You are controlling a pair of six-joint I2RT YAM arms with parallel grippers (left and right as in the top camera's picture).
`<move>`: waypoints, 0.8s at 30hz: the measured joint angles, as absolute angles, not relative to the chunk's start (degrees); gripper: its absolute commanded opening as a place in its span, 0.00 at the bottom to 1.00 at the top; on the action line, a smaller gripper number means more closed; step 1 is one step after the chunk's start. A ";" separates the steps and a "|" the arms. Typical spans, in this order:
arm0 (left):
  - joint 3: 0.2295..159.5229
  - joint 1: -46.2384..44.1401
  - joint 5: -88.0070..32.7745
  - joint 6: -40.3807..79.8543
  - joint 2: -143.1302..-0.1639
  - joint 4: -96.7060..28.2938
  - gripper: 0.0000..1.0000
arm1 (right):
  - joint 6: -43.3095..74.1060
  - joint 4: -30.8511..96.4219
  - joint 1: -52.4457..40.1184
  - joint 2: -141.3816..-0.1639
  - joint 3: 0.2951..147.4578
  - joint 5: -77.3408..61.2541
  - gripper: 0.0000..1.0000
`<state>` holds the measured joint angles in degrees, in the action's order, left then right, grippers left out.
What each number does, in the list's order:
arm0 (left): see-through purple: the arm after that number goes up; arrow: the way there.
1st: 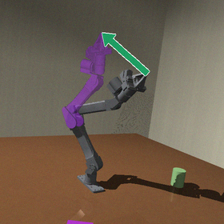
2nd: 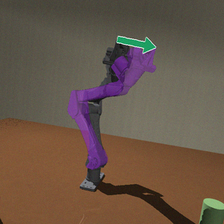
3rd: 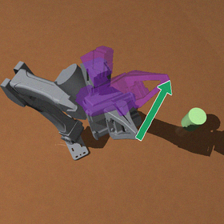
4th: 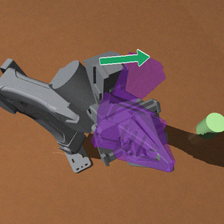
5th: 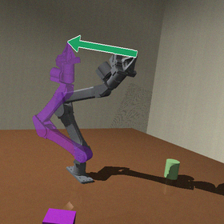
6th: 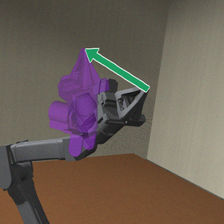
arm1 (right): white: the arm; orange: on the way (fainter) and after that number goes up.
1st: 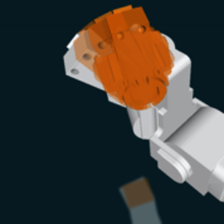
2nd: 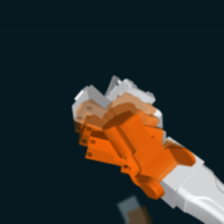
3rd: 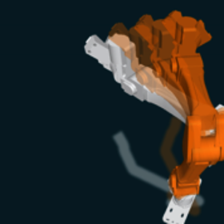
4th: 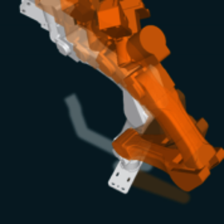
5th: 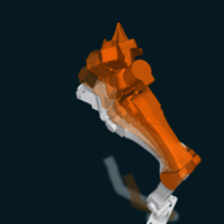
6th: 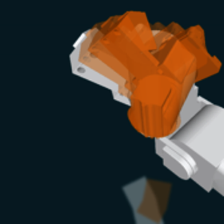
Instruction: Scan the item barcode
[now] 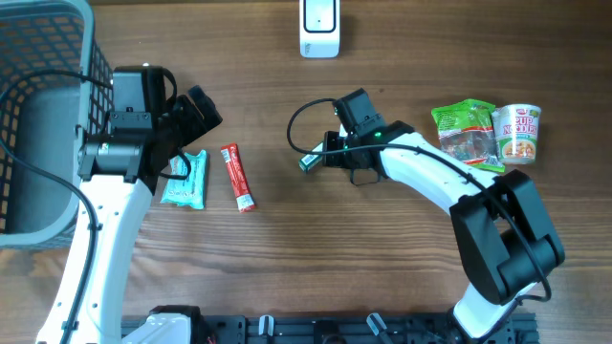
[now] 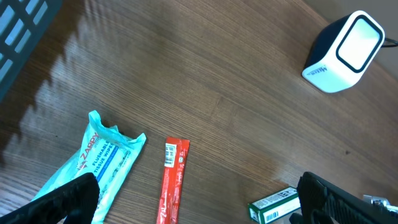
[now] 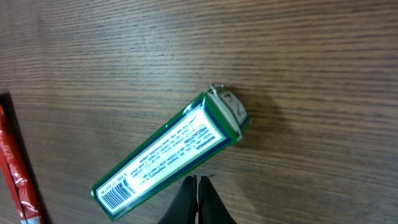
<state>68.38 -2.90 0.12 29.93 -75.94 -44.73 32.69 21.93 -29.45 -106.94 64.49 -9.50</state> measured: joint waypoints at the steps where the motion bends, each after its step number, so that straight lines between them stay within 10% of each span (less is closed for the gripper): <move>1: 68.38 -2.90 0.12 29.93 -75.96 -44.73 1.00 | 32.32 21.98 -29.30 -106.96 64.49 -10.48 0.04; 24: 68.38 -2.90 0.12 29.93 -75.96 -44.73 1.00 | 40.56 18.02 -37.32 -106.94 63.13 -11.49 0.04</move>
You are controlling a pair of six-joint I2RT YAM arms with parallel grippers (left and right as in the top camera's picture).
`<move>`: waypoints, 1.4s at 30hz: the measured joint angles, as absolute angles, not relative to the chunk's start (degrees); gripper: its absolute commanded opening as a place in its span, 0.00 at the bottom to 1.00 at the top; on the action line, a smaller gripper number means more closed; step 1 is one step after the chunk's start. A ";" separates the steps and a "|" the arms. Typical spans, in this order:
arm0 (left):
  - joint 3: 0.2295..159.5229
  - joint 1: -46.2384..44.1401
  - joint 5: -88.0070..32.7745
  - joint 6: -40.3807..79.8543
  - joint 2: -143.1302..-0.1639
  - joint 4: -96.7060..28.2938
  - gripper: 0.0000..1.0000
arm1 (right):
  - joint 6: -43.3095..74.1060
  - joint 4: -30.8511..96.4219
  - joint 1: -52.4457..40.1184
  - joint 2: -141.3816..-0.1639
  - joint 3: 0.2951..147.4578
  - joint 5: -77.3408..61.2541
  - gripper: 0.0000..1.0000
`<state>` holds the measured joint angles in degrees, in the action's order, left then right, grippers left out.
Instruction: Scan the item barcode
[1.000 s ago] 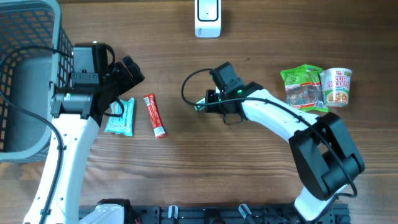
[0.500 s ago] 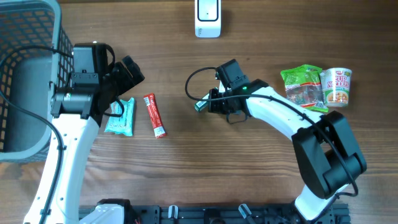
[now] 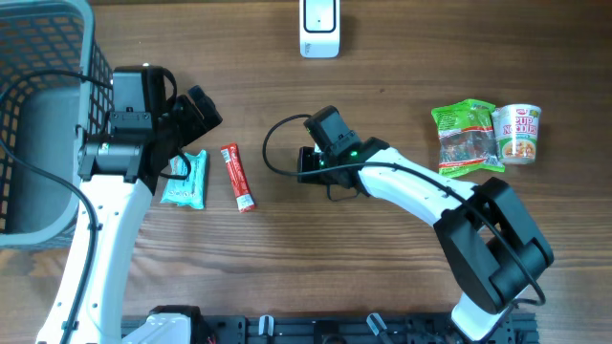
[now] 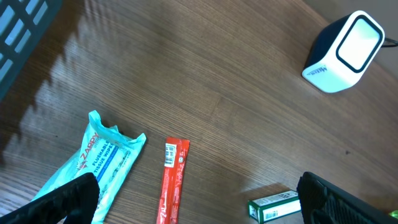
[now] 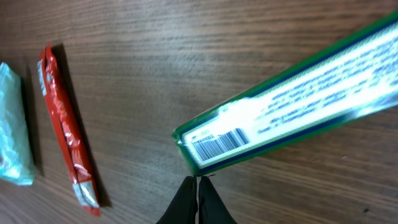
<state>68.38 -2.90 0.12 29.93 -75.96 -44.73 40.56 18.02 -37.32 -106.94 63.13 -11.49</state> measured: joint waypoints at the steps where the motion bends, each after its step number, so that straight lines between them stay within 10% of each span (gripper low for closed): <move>1: 68.38 -2.90 0.14 29.93 -75.96 -44.73 1.00 | 40.53 17.89 -37.30 -106.96 63.13 -11.31 0.04; 24: 68.38 -2.90 0.12 29.93 -75.96 -44.71 1.00 | 41.15 12.21 -37.32 -107.96 63.11 -8.69 0.08; 30: 68.38 -2.90 0.12 29.93 -75.96 -44.73 1.00 | 34.17 12.16 -36.12 -107.81 63.35 -11.90 0.34; 33: 68.38 -2.87 0.12 29.93 -75.96 -44.73 1.00 | 26.17 16.58 -33.95 -105.45 64.20 -14.81 0.68; 42: 68.38 -2.90 0.12 29.93 -75.96 -44.73 1.00 | -5.80 30.22 -25.47 -94.48 66.26 -13.41 0.67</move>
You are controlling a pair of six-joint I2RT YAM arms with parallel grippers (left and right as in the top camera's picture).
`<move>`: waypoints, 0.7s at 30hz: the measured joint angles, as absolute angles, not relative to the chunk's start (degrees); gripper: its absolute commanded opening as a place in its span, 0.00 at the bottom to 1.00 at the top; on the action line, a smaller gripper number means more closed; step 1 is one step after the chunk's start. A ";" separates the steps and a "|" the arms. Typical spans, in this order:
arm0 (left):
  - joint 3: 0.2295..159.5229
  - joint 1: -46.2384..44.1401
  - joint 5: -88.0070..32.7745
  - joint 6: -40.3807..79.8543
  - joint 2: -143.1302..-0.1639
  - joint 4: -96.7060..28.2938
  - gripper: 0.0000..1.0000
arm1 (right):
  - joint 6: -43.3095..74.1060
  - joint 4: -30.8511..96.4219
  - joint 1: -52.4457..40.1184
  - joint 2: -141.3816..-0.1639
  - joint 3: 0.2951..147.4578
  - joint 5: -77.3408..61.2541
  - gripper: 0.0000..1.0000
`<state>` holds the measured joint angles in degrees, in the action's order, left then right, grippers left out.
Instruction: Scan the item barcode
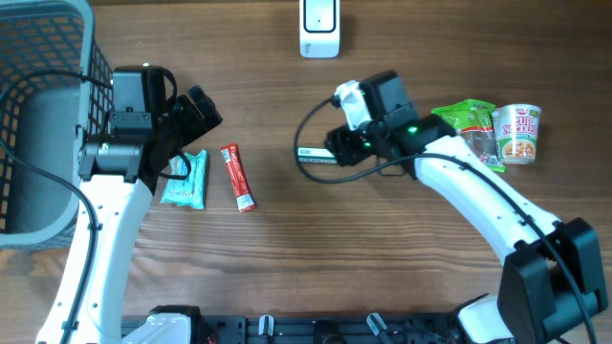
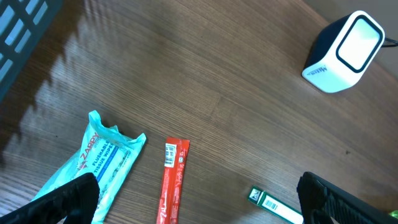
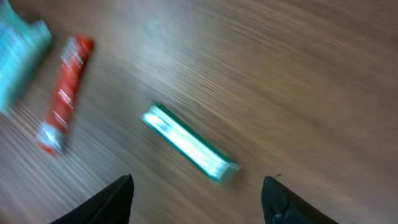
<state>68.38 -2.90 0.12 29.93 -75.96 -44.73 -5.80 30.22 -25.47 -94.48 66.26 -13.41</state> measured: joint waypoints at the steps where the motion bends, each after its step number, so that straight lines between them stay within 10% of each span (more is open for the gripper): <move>1: 68.38 -2.90 0.12 29.93 -75.96 -44.73 1.00 | -10.17 30.48 -24.95 -94.78 66.02 -13.26 0.67; 8: 68.38 -2.90 0.12 29.93 -75.94 -44.73 1.00 | -33.93 25.50 -24.97 -99.85 63.31 -17.96 0.70; 21: 68.38 -2.87 0.12 29.93 -75.96 -44.73 1.00 | -44.38 21.21 -25.02 -106.10 63.11 -23.16 0.71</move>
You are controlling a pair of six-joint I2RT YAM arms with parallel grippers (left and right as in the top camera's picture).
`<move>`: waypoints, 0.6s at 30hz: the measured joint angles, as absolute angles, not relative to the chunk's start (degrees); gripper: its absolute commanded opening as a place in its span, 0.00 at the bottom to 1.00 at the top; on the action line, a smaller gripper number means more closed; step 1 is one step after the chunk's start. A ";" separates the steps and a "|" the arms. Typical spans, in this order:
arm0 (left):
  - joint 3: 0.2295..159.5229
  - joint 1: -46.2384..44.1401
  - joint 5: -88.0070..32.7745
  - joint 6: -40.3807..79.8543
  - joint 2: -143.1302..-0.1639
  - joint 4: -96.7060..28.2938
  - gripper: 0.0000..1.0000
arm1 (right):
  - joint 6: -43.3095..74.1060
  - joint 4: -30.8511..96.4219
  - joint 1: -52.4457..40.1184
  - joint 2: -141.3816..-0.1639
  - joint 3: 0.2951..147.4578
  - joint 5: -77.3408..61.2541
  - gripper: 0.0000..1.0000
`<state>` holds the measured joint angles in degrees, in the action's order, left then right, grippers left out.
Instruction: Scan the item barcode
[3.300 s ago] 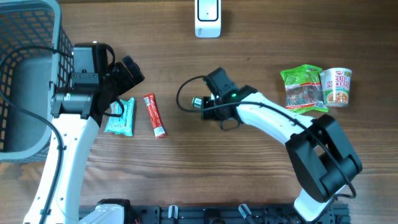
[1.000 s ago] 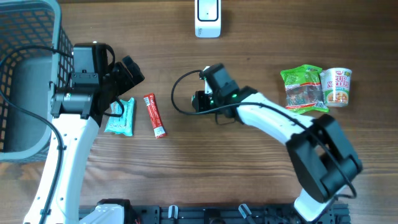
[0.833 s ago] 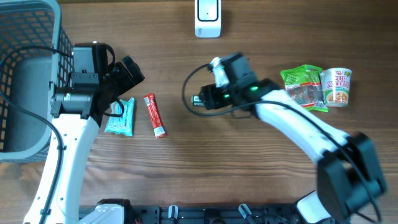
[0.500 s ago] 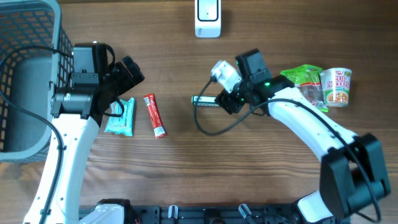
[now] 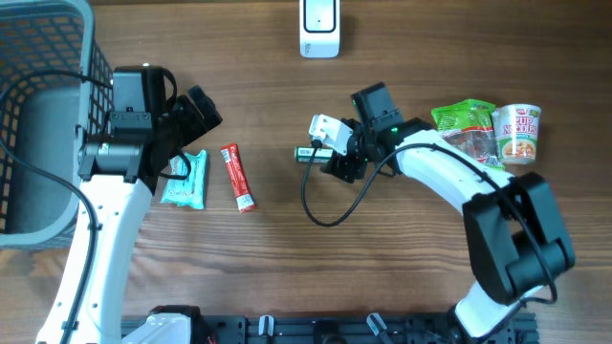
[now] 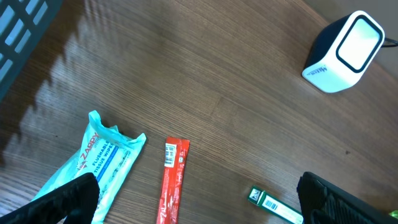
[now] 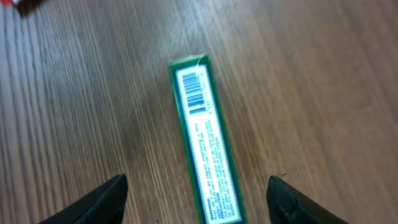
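A slim green box [image 7: 205,155] lies flat on the wooden table, its white face and barcode turned up. My right gripper [image 7: 198,208] is open directly above it, one finger on each side and neither touching. From overhead the box [image 5: 308,153] sticks out left of the right gripper [image 5: 337,159]. The white scanner [image 5: 318,29] stands at the table's far edge. My left gripper [image 6: 199,211] is open over the table's left side, holding nothing. In its view the box [image 6: 273,204] lies low, with the scanner [image 6: 345,53] at the upper right.
A teal tissue pack [image 5: 184,180] and a red stick packet [image 5: 238,177] lie under the left arm. A grey basket [image 5: 43,115] fills the left edge. A green snack bag [image 5: 466,134] and a cup of noodles [image 5: 517,132] sit at the right.
My right gripper was open, higher and to the right of the box. Now it is low over the box's right part, jaws astride it. The box and left arm have not moved.
First my right gripper was shut, tips beside the box, which lay slanted. Then the shut tips were at its barcode end. Later the box lay level, left to right, with the gripper open above. Now the open jaws are astride it.
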<state>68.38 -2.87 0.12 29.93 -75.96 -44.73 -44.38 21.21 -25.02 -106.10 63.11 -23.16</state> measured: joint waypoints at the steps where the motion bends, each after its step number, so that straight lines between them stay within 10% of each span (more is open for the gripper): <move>1: 68.38 -2.90 0.14 29.93 -75.94 -44.73 1.00 | -44.73 20.71 -25.02 -106.74 63.11 -23.14 0.70; 7: 68.38 -2.87 0.12 29.93 -75.96 -44.73 1.00 | -45.78 20.03 -25.02 -109.45 63.11 -22.85 0.36; 18: 68.38 -2.90 0.12 29.93 -75.94 -44.73 1.00 | -43.64 20.08 -25.02 -109.54 63.11 -22.85 0.29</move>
<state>68.38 -2.90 0.12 29.93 -75.94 -44.73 -43.64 20.08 -25.02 -109.54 63.11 -22.85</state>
